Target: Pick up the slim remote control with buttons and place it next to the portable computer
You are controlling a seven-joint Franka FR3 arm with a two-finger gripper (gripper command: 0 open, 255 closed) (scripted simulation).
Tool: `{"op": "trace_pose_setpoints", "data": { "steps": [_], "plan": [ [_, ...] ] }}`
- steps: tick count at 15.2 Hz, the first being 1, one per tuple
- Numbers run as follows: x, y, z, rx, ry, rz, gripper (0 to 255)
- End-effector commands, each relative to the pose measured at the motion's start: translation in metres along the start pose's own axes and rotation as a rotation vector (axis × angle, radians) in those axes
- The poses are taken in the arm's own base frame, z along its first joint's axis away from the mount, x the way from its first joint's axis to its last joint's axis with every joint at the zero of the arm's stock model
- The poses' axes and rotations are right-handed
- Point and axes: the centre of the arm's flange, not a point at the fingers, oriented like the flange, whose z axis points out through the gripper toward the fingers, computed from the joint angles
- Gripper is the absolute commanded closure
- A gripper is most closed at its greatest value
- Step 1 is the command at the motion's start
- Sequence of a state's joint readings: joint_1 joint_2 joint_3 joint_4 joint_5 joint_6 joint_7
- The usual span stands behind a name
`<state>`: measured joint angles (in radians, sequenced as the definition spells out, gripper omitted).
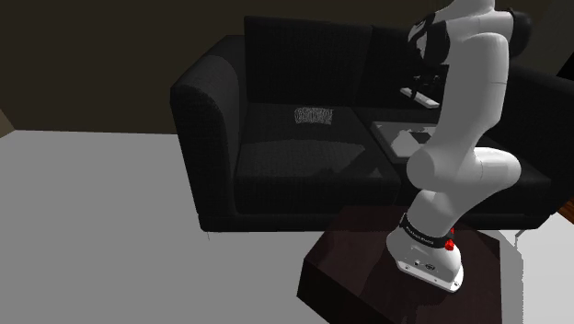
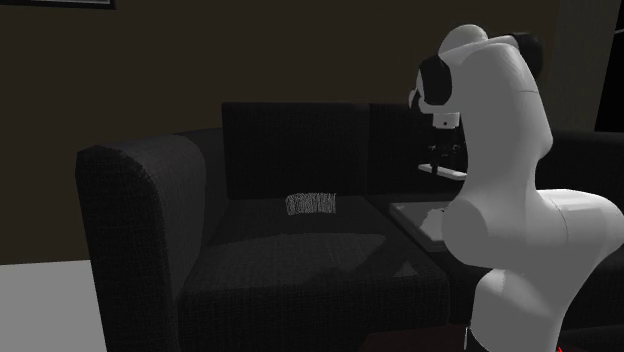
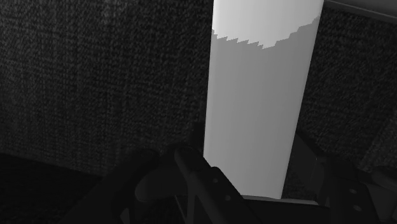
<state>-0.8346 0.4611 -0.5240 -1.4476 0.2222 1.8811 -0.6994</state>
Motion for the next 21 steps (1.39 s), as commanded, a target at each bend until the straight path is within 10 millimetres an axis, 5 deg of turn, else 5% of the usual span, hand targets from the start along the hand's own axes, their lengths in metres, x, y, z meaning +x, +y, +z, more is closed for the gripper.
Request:
{"op": "trace_pose_setpoints", "data": {
  "steps": [1,21],
  "plan": [
    [0.003,0.03,0.001,0.0,0.0,-0.002,255],
    [0.001,0.027,0.101,0.0,0.0,-0.002,255]
  ]
}}
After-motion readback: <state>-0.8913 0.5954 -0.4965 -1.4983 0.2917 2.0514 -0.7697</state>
